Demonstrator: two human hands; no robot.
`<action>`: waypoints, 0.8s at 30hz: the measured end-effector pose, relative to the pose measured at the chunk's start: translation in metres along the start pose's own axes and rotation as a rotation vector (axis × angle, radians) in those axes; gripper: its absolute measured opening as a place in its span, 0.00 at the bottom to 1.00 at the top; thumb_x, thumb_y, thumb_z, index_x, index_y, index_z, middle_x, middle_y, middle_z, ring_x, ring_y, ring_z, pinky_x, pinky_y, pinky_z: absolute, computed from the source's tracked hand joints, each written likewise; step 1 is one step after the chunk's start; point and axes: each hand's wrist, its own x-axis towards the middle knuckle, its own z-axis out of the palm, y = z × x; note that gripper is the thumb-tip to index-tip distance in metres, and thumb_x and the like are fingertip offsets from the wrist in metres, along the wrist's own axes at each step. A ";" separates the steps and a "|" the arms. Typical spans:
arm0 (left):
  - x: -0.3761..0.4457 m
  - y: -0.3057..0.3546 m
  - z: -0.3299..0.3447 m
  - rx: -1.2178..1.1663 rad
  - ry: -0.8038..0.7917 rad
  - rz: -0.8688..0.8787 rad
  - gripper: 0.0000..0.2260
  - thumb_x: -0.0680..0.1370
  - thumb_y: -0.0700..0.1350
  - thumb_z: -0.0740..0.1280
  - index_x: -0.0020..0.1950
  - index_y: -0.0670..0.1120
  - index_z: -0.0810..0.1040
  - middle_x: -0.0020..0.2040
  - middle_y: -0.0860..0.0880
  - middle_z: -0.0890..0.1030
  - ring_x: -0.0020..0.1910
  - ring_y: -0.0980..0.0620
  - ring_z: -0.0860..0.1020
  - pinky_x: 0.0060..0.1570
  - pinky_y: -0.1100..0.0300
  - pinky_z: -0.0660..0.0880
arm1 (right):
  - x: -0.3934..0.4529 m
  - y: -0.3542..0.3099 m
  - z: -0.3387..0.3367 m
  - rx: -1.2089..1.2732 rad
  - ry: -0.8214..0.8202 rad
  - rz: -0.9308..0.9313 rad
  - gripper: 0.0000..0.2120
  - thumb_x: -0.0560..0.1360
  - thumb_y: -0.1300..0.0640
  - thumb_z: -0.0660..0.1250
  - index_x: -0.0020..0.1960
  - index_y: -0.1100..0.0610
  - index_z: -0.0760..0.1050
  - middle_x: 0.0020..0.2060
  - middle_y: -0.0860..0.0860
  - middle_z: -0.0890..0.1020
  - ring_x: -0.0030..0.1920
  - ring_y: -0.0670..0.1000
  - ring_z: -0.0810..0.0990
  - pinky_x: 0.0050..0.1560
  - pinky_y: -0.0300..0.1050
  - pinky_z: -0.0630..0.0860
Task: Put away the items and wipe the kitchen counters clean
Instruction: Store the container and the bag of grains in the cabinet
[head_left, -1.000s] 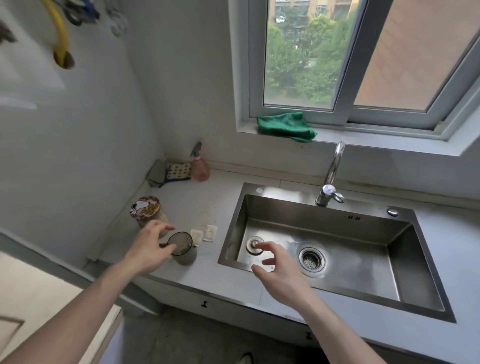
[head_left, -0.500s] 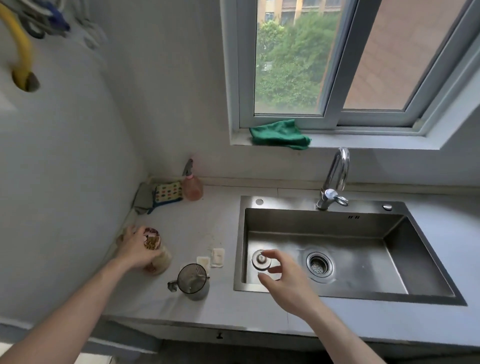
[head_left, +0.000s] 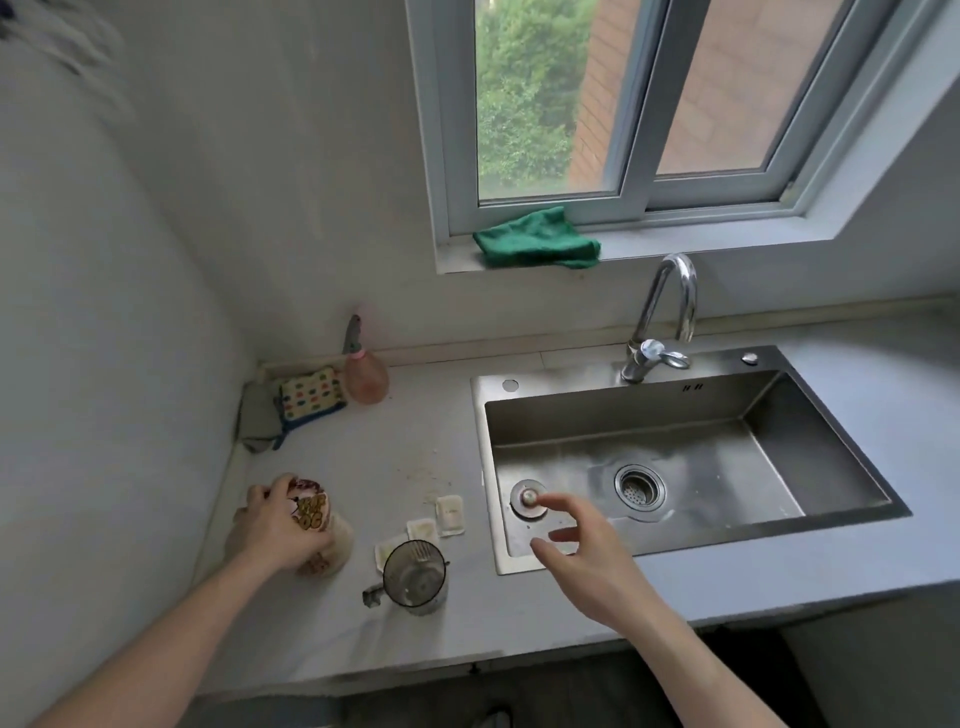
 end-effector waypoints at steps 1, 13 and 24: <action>0.000 0.002 0.000 -0.014 0.022 -0.016 0.48 0.54 0.66 0.75 0.73 0.58 0.65 0.68 0.45 0.68 0.62 0.37 0.75 0.60 0.47 0.77 | -0.002 0.000 -0.001 0.004 0.010 0.002 0.20 0.77 0.49 0.70 0.66 0.39 0.71 0.62 0.32 0.73 0.56 0.37 0.78 0.56 0.39 0.77; -0.070 0.154 -0.070 -0.127 0.245 0.453 0.47 0.56 0.53 0.82 0.73 0.60 0.68 0.61 0.49 0.71 0.57 0.44 0.73 0.54 0.51 0.76 | -0.053 0.025 -0.075 0.062 0.225 0.050 0.19 0.77 0.50 0.71 0.65 0.38 0.71 0.62 0.33 0.73 0.56 0.36 0.79 0.52 0.35 0.76; -0.221 0.354 -0.001 -0.342 0.014 0.938 0.48 0.53 0.57 0.76 0.74 0.62 0.68 0.59 0.57 0.71 0.59 0.52 0.72 0.56 0.57 0.72 | -0.161 0.101 -0.225 0.132 0.485 0.118 0.18 0.77 0.52 0.71 0.63 0.37 0.71 0.62 0.35 0.73 0.57 0.36 0.77 0.50 0.30 0.74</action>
